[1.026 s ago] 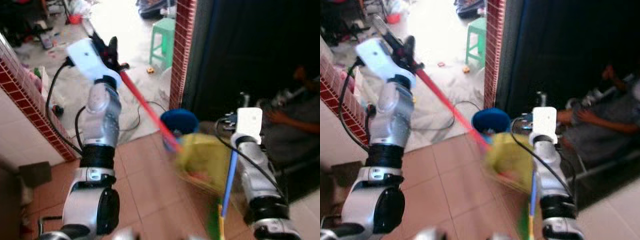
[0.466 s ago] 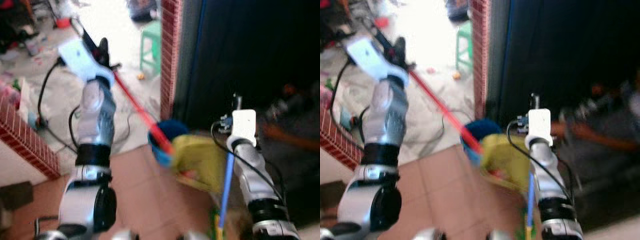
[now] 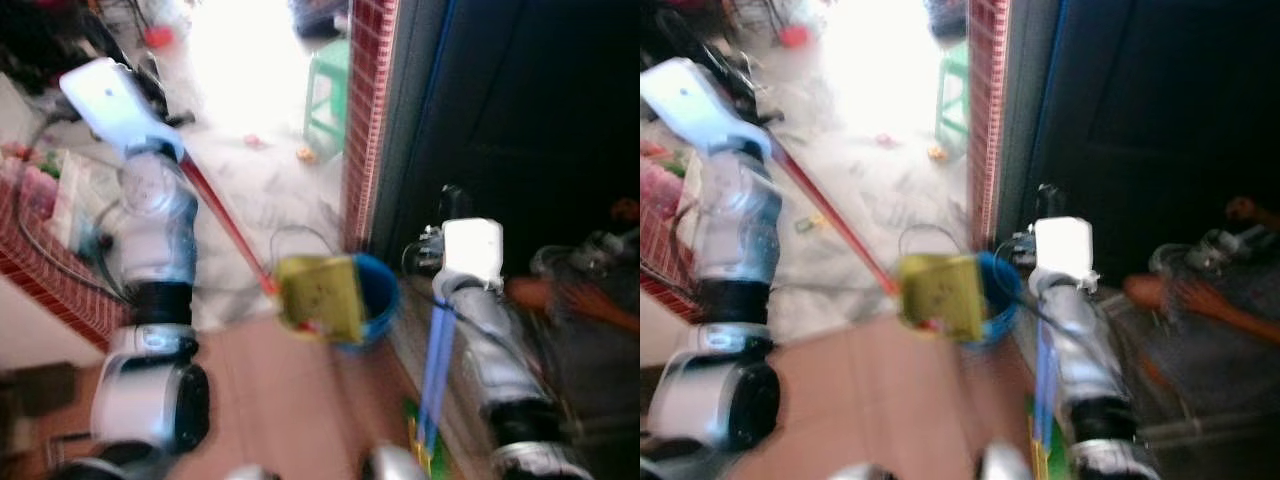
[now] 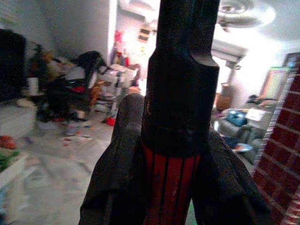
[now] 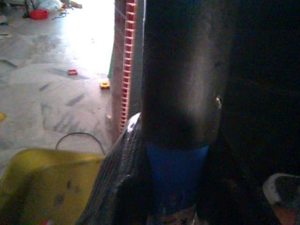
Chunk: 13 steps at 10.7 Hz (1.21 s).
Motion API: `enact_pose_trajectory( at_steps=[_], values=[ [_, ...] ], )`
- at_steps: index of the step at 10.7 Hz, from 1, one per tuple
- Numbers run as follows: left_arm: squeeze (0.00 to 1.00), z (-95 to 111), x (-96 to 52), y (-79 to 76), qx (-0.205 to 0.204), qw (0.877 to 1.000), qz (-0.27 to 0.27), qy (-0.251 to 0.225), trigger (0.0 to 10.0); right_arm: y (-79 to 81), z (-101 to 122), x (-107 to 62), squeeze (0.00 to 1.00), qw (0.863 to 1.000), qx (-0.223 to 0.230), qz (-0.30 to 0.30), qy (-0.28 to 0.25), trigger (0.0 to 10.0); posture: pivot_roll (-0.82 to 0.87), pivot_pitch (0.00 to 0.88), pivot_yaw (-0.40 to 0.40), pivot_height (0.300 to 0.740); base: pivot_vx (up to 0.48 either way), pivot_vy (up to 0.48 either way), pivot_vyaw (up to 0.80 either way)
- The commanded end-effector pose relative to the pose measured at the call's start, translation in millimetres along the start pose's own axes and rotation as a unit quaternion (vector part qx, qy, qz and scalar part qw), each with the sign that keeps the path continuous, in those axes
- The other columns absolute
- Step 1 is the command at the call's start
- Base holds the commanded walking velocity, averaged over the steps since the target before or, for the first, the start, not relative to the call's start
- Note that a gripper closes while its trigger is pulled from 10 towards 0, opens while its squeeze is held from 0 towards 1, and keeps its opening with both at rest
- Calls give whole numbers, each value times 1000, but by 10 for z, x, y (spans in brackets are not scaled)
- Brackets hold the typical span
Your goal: Sweep floor
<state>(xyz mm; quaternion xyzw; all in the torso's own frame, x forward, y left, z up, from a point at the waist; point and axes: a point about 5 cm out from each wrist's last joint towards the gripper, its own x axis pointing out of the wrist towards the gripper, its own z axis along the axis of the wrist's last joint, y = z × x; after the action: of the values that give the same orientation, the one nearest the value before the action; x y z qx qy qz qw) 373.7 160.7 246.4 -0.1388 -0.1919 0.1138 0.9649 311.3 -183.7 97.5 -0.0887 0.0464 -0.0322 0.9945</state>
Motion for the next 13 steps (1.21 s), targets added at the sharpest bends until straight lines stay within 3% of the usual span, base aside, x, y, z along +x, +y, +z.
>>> enact_pose_trajectory(
  at_steps=[1, 6, 8, 11, 13],
  values=[
    [0, 236, 64, 7, -20, 998, 7, -54, 10000, 50, 138, 31, 0, 1000, -7, 10, -27, 10000, -72, 0, 27, 740, 442, 0, 0],
    [0, 265, 65, -48, 12, 997, 11, -79, 10000, 75, 118, 4, 0, 1000, -2, 20, -24, 10000, -77, 0, 25, 740, 442, 0, 0],
    [0, 269, 23, -88, 44, 994, 11, -104, 10000, 81, 122, 5, 0, 999, -1, 22, -24, 10000, -76, 0, 25, 740, 142, 0, 0],
    [0, 358, -58, -264, 114, 979, -4, -172, 10000, 86, 137, 4, 0, 999, 1, 23, -26, 10000, -82, 0, 22, 740, 0, 0, 0],
    [0, 301, -183, -471, 128, 971, -29, -199, 10000, 102, 134, -2, 0, 999, 3, 25, -26, 10000, -85, 0, 21, 740, 0, 0, 0]
  ],
)
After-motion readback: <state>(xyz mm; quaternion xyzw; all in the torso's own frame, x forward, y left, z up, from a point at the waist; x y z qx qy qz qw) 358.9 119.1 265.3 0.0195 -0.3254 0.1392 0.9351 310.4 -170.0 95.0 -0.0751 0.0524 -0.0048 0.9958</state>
